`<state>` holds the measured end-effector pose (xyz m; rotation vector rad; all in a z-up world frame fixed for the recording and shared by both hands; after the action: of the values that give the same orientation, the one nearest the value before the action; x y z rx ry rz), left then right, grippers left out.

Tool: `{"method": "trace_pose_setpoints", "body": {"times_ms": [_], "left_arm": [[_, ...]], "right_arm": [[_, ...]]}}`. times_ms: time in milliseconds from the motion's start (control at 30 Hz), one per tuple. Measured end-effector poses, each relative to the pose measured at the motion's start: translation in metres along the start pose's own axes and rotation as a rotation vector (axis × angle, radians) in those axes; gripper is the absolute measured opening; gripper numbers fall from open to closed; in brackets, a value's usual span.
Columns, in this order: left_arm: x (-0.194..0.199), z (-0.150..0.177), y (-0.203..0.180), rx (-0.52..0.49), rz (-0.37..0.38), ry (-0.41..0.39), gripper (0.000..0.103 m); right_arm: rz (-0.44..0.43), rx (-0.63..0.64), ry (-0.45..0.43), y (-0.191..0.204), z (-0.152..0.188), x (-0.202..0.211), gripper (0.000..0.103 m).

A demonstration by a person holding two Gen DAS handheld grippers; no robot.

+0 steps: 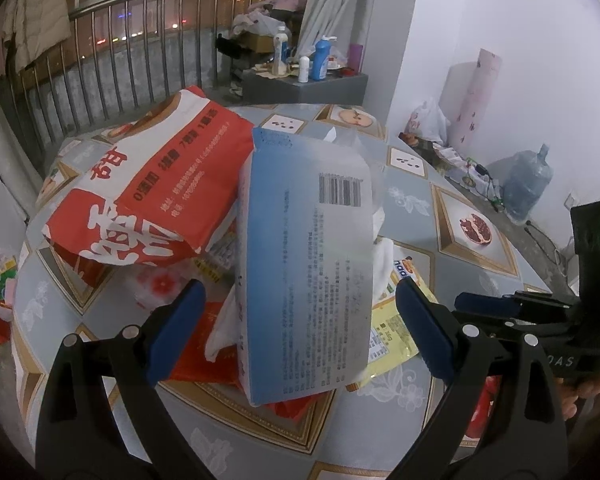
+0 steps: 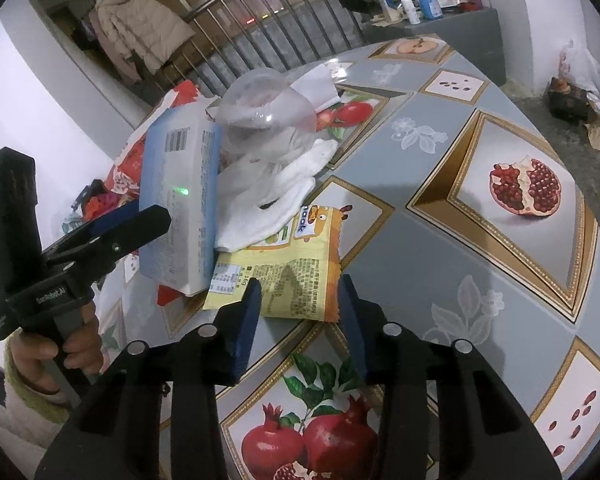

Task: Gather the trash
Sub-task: 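Close the left tool on the blue-white box while the right tool approaches the yellow snack packet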

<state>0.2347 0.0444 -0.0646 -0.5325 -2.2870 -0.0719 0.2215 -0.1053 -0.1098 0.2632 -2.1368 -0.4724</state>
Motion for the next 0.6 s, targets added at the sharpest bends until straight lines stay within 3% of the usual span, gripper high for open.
{"method": "trace_pose_setpoints", "body": {"times_ms": [200, 600], "left_arm": [[-0.005, -0.005, 0.002, 0.032, 0.015, 0.000, 0.092], [-0.016, -0.001, 0.005, 0.037, -0.005, 0.023, 0.092]], "right_arm": [[-0.001, -0.014, 0.018, -0.002, 0.002, -0.006, 0.027], [-0.018, -0.021, 0.022, -0.003, 0.000, -0.007, 0.027]]}}
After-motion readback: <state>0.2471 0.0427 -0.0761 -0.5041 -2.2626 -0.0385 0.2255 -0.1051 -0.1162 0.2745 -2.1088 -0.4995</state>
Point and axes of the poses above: each gripper's, at about its wrist camera, not at the fingertips, and x roughly against the way its jaws point, y to its left, z to its underside, the point moved 6 cm from there along -x, roughly the way its jaws point, and after that the axes turned 1 degree about z, right-handed, at the moved point
